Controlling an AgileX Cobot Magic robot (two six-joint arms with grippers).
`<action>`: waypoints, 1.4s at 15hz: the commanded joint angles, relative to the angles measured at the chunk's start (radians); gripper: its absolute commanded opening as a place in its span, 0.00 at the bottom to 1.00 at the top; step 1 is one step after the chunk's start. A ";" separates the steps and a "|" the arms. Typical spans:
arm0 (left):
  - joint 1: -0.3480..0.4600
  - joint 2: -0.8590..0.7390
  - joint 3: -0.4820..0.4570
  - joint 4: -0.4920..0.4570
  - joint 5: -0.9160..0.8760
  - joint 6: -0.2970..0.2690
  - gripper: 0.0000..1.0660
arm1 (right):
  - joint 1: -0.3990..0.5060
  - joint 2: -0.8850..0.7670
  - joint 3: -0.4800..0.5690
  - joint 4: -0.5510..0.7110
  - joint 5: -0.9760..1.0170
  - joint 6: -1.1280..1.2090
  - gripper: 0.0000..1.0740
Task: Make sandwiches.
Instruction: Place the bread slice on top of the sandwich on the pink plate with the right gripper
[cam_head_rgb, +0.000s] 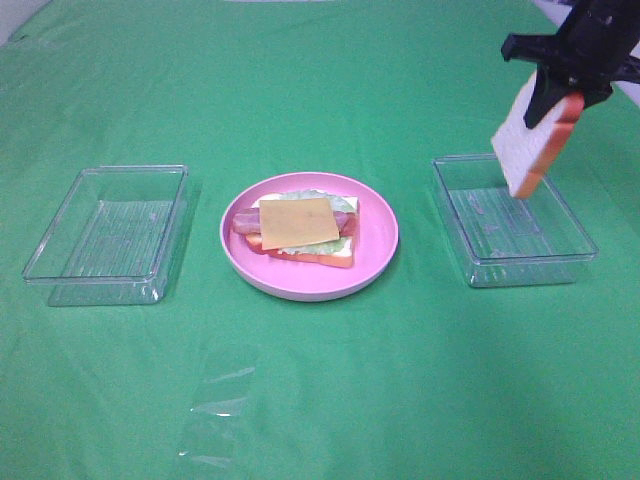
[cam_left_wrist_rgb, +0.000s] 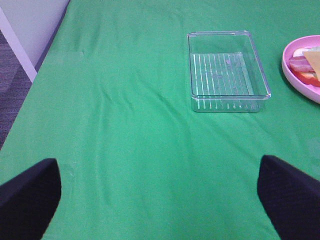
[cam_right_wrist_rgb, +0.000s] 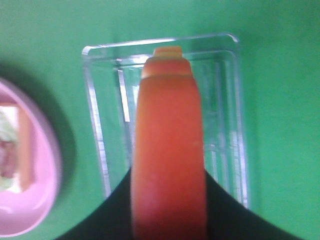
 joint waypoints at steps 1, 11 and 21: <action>-0.009 -0.003 0.004 0.000 -0.005 -0.008 0.94 | 0.089 -0.058 -0.003 0.146 -0.029 -0.048 0.14; -0.009 -0.003 0.004 0.000 -0.005 -0.008 0.94 | 0.470 0.050 -0.002 0.237 -0.208 -0.025 0.15; -0.009 -0.003 0.004 0.000 -0.005 -0.008 0.94 | 0.497 0.174 -0.002 0.204 -0.225 -0.023 0.16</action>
